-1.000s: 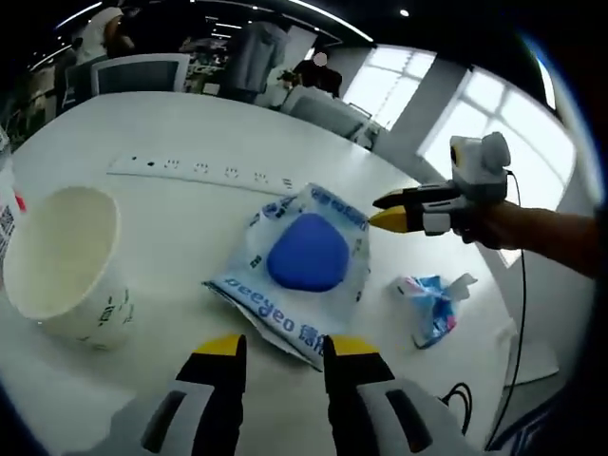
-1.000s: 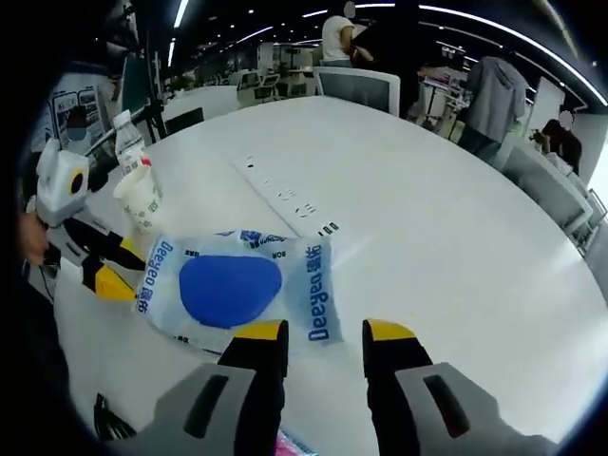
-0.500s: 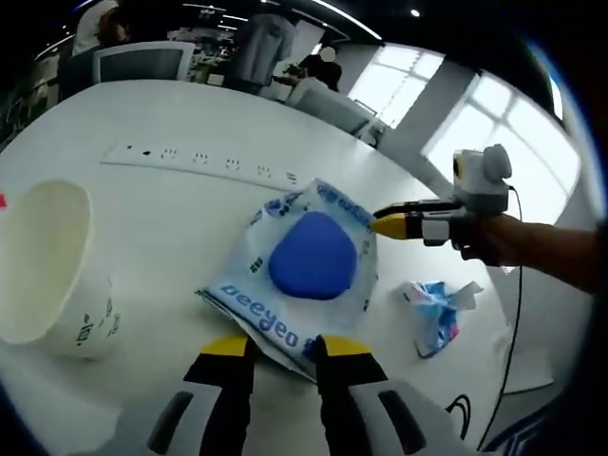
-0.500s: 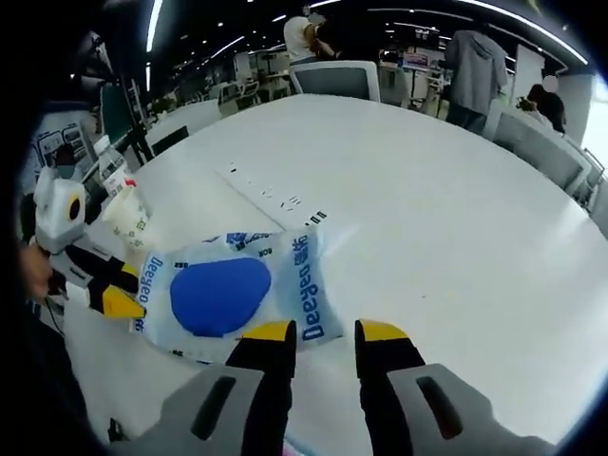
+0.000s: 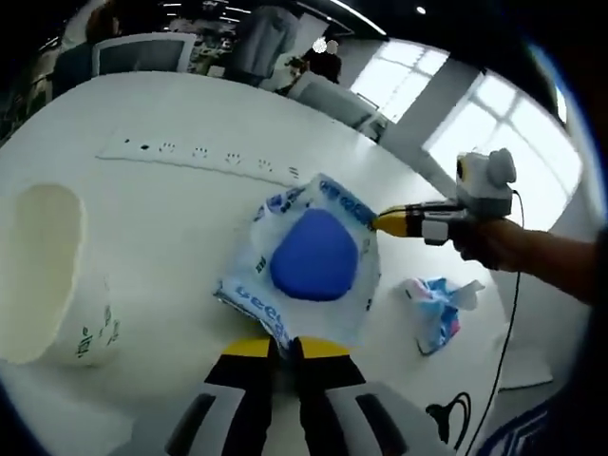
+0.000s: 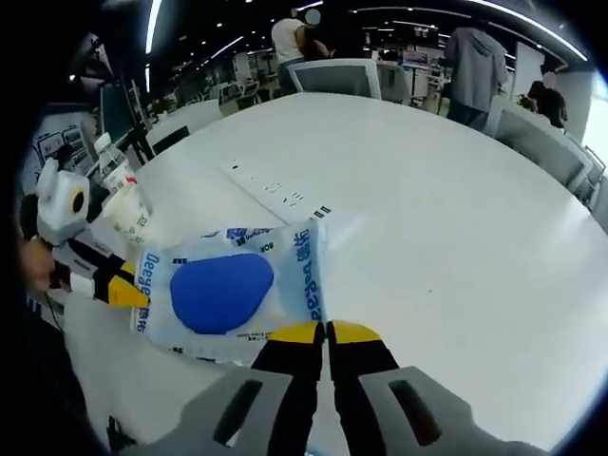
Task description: Arrange the tabletop items into an orderly group along one side of the table until the central work area is clear of visible clutter.
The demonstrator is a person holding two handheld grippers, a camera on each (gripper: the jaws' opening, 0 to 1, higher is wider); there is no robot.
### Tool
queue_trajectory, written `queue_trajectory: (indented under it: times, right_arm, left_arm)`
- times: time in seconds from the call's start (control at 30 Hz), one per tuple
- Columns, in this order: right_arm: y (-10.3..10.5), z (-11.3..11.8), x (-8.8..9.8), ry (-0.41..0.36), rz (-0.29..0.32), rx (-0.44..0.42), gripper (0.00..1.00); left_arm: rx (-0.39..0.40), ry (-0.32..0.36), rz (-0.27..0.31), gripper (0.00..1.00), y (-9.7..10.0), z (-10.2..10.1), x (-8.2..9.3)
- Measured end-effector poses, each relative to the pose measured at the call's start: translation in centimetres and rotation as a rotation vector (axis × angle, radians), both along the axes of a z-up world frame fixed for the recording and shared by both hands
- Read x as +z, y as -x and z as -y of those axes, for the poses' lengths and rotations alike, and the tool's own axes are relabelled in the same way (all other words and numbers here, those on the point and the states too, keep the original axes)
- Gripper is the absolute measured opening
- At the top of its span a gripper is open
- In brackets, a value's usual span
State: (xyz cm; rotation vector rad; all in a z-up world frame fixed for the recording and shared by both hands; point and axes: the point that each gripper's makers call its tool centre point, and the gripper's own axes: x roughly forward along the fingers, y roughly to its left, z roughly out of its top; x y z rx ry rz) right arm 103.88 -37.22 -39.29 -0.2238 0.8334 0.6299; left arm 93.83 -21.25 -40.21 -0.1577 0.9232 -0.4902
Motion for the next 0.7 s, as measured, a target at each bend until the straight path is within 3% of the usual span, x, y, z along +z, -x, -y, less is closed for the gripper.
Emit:
queue_trajectory:
  times: [0.1, 0.5, 0.7]
  right_arm:
    - [0.0, 0.5, 0.3, 0.011, 0.007, 0.014, 0.00]
    - [2.6, 0.6, 4.2, -0.028, 0.075, -0.001, 0.00]
    - [4.4, 0.4, 4.6, -0.047, 0.092, -0.022, 0.00]
  left_arm:
    - [-0.009, -0.034, 0.060, 0.00, -0.4, -0.1, 0.9]
    - [-0.022, -0.031, 0.092, 0.00, -1.0, -1.5, 3.1]
    - [-0.046, -0.065, 0.120, 0.00, -1.3, -2.4, 3.9]
